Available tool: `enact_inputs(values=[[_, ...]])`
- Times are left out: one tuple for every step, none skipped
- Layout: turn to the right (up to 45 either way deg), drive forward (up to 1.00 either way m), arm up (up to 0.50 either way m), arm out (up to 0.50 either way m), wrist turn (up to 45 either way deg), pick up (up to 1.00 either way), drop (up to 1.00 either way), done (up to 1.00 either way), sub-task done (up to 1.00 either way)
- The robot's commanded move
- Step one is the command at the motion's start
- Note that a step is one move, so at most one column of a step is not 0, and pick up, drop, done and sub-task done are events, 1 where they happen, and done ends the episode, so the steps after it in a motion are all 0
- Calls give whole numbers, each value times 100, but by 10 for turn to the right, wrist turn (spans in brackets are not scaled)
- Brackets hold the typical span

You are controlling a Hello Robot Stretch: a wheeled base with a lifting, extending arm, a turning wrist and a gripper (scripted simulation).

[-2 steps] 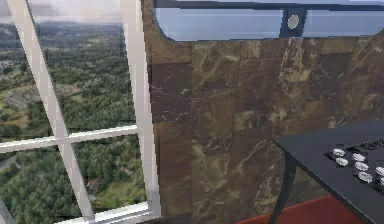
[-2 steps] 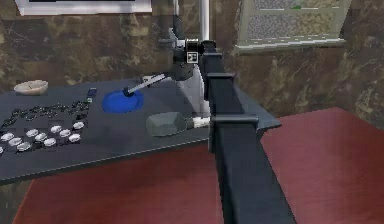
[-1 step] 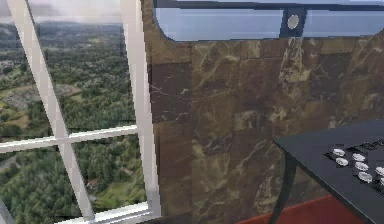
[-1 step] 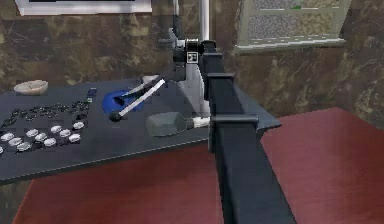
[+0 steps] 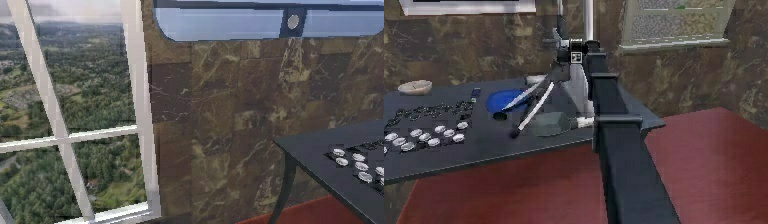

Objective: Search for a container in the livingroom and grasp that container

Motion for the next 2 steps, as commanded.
enact_inputs(values=[[0,0,0,-48,0,0,0,0,0],[450,0,0,0,0,0,0,0,0]])
